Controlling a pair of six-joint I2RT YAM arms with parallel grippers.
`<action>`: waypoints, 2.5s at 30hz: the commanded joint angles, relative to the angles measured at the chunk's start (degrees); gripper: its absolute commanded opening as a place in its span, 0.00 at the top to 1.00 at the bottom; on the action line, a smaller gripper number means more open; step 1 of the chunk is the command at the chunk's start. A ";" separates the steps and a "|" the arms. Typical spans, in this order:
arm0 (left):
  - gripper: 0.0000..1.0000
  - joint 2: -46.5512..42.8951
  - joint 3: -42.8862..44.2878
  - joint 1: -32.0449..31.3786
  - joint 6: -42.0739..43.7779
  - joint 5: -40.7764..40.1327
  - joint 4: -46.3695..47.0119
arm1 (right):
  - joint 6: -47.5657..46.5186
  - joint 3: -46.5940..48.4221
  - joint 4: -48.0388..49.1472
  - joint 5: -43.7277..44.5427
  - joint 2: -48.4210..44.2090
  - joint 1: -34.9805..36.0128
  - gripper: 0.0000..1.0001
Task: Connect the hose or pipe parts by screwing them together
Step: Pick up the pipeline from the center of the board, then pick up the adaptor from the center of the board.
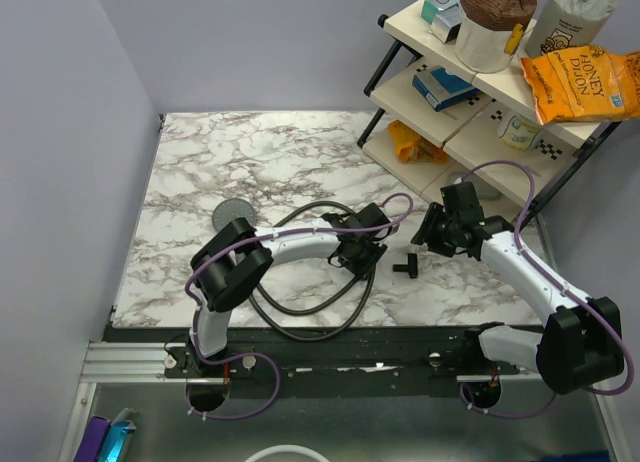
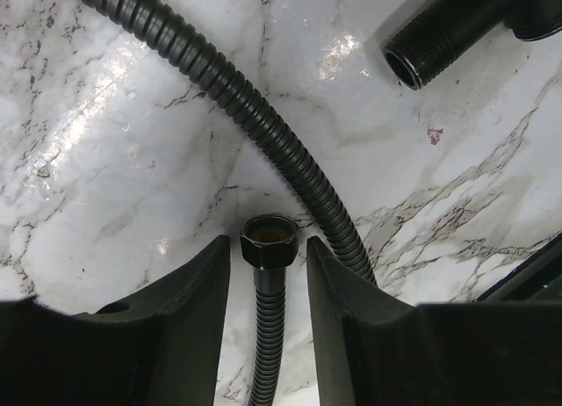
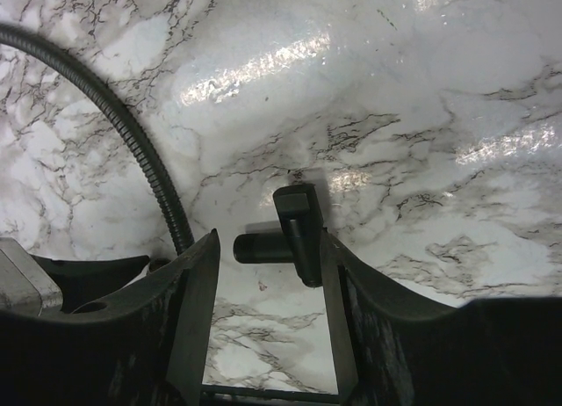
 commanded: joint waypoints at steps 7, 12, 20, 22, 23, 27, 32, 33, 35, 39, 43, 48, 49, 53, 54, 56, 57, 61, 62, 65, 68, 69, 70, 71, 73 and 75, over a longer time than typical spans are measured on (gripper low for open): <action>0.57 2.42 -1.77 -2.35 -0.11 -2.13 0.19 | -0.27 -1.27 0.74 -0.38 -2.26 -0.41 0.44; 0.63 1.37 -3.70 -2.70 0.07 -2.05 0.10 | -0.45 -1.44 0.57 -0.12 -2.61 -0.41 0.44; 0.69 0.13 -5.99 -3.49 0.50 -2.13 0.63 | -0.36 -1.53 0.57 -0.20 -2.70 -0.41 0.45; 0.78 0.49 -5.81 -3.49 0.59 -1.70 0.89 | -0.36 -1.44 0.48 -0.12 -2.88 -0.41 0.45; 0.88 0.49 -5.90 -3.58 0.77 -1.61 1.07 | -0.45 -1.44 0.39 -0.03 -2.88 -0.41 0.45; 1.00 -0.21 -6.34 -3.76 1.03 -1.43 2.56 | -0.36 -1.09 0.21 0.15 -2.61 -0.41 0.45; 1.00 -1.97 -7.74 -4.81 2.35 -1.34 4.67 | -0.62 -0.39 -0.40 -0.03 -0.77 -0.41 0.45; 1.00 -2.67 -7.74 -4.72 2.61 -1.25 4.94 | -0.80 -0.13 -0.66 -0.20 0.10 -0.41 0.45; 1.00 -3.46 -7.66 -4.72 4.28 -1.78 5.03 | -1.24 0.75 -2.07 -0.38 3.69 -0.41 0.45; 1.00 -6.18 -7.39 -4.81 6.83 -3.62 5.46 | -3.08 6.09 -6.28 -0.38 12.64 -0.41 0.45; 1.00 -8.12 -8.53 -4.81 8.06 -4.85 5.82 | -4.40 9.27 -8.83 -0.38 18.56 -0.50 0.46; 1.00 -10.67 -9.06 -4.29 10.78 -5.56 6.17 | -5.63 12.35 -10.68 -2.14 21.81 -0.50 0.46; 1.00 -11.11 -8.80 -4.20 11.31 -5.56 6.34 | -5.72 12.79 -11.55 -2.14 22.86 -0.41 0.46; 1.00 -14.10 -7.57 -3.84 13.77 -8.11 7.04 | -5.90 13.32 -11.83 -3.97 24.19 -0.41 0.46; 1.00 -15.49 -7.31 -3.84 13.95 -8.37 7.31 | -5.90 13.32 -11.74 -4.24 24.54 -0.32 0.46; 1.00 -17.00 -6.95 -3.84 13.87 -8.29 7.75 | -5.90 13.32 -11.91 -5.03 25.59 -0.24 0.47; 1.00 -18.66 -6.95 -3.84 13.87 -8.02 7.75 | -5.99 12.80 -11.83 -5.30 25.86 -0.06 0.47; 1.00 -23.41 -8.61 -3.84 15.36 -8.72 7.31 | -5.90 11.65 -12.18 -5.83 26.92 0.82 0.48; 1.00 -24.38 -8.97 -3.67 15.45 -8.72 7.31 | -5.90 11.74 -12.35 -5.83 27.27 0.73 0.48; 1.00 -28.16 -10.29 -2.97 15.10 -7.59 6.35 | -5.72 12.62 -13.32 -4.96 29.37 0.99 0.49; 1.00 -32.37 -10.12 -1.57 15.88 -4.35 4.50 | -5.20 12.97 -13.76 -3.99 31.31 1.78 0.51; 1.00 -34.39 -9.59 0.44 17.45 -3.37 3.89 | -5.11 12.80 -13.67 -3.98 31.66 2.05 0.51; 1.00 -35.19 -8.55 1.51 18.25 -2.14 1.53 | -4.93 12.71 -13.41 -4.07 32.80 2.14 0.55; 1.00 -35.89 -5.66 2.91 19.74 1.17 0.21 | -4.67 12.71 -13.41 -4.07 33.24 2.31 0.57; 1.00 -40.78 -4.41 7.30 23.16 5.93 1.67 | -4.32 12.79 -12.88 -3.81 33.34 2.92 0.77; 1.00 -45.63 -5.54 9.50 27.12 13.46 5.71 | -3.62 13.84 -12.97 -3.37 32.28 3.54 0.88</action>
